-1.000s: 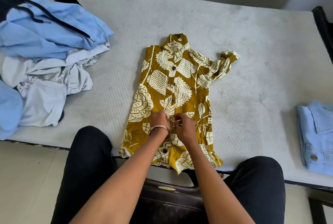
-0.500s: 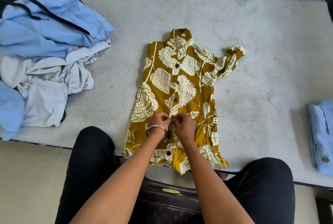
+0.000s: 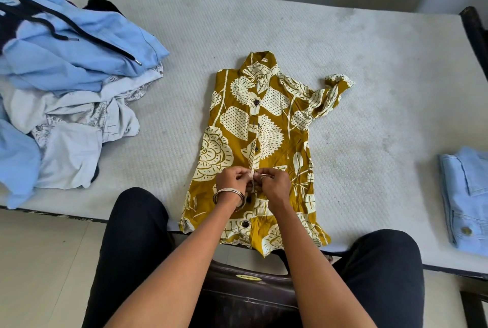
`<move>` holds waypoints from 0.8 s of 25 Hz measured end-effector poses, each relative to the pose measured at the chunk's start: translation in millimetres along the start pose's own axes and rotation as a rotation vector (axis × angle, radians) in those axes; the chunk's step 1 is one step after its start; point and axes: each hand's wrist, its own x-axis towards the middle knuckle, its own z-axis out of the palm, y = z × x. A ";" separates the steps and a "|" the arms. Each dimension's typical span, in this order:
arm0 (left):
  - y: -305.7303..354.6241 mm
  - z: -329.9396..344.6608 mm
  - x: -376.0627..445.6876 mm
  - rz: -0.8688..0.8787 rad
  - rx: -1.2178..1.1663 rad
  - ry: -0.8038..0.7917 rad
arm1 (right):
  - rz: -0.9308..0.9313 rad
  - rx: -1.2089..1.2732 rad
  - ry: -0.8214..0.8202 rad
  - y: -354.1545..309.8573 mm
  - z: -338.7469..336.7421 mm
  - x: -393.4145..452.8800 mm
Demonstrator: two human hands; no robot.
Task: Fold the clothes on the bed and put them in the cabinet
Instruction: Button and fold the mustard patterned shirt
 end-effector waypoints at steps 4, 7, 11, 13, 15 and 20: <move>-9.2 0.6 11.2 -0.113 -0.078 -0.045 | -0.009 0.027 -0.113 -2.8 -5.2 -0.1; -3.8 -2.0 10.9 -0.102 -0.034 -0.028 | -0.017 0.071 -0.224 -8.6 -10.6 0.6; 1.8 1.7 6.5 -0.007 0.139 0.042 | -0.109 -0.195 -0.171 -21.0 -7.8 0.4; 7.0 2.3 3.6 -0.002 0.146 0.061 | -0.240 -0.355 -0.084 -23.7 -5.7 0.2; 9.2 0.0 5.4 0.006 0.122 0.064 | -0.335 -0.416 -0.048 -22.2 -4.0 -2.1; 0.8 1.1 21.9 -0.088 0.065 0.000 | -0.339 -0.389 0.044 -17.8 2.6 -5.4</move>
